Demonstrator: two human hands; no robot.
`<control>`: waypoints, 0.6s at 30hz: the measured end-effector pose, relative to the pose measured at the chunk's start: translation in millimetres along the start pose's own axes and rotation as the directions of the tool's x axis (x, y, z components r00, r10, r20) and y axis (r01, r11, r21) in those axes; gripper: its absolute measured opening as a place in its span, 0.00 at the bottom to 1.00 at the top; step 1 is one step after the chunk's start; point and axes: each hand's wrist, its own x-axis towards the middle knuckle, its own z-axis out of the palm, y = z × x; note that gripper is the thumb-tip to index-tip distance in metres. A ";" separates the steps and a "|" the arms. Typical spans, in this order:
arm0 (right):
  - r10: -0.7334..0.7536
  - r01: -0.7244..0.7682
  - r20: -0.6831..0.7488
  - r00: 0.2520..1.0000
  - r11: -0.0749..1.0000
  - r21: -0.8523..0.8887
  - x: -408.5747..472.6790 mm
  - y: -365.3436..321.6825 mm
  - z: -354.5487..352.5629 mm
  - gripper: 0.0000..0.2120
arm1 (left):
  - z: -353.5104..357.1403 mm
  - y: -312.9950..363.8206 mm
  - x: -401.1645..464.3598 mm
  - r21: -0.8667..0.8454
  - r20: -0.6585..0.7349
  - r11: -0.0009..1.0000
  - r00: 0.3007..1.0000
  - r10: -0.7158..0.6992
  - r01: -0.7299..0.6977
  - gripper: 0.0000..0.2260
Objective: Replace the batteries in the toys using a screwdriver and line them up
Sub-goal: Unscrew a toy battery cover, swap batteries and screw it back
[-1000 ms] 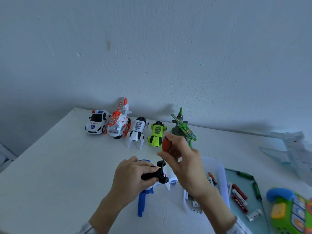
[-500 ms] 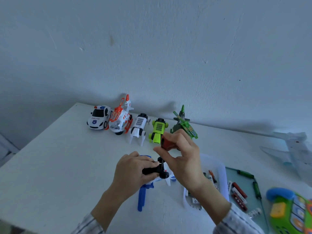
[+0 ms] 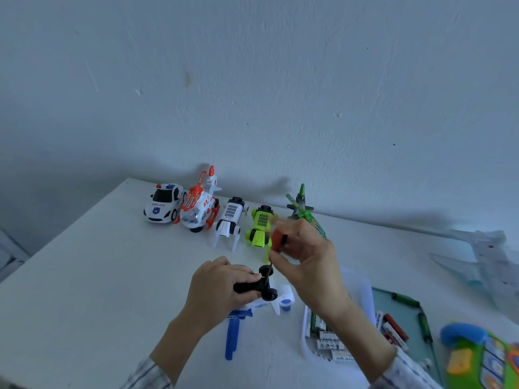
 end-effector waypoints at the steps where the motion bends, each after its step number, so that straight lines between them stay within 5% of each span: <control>1: 0.032 -0.032 0.002 0.999 0.999 0.016 1.3 1.8 -0.7 0.20 | -0.3 -0.2 -0.5 -0.003 0.005 1.000 1.000 -0.007 0.007 0.16; 6: -0.058 0.055 -0.113 0.992 0.998 -0.033 -0.2 11.6 -3.1 0.16 | -0.9 -1.6 2.2 -0.030 0.025 0.999 0.999 -0.043 0.044 0.18; 11: 0.085 -0.091 0.057 0.995 0.991 0.098 1.3 4.0 -6.9 0.21 | 0.1 -3.2 2.0 -0.029 0.032 0.998 0.998 -0.056 0.057 0.19; 18: -0.022 0.016 -0.103 0.994 0.998 -0.058 -7.1 5.7 -1.0 0.17 | 1.0 -2.7 -0.5 -0.048 0.023 0.995 0.996 -0.085 0.086 0.18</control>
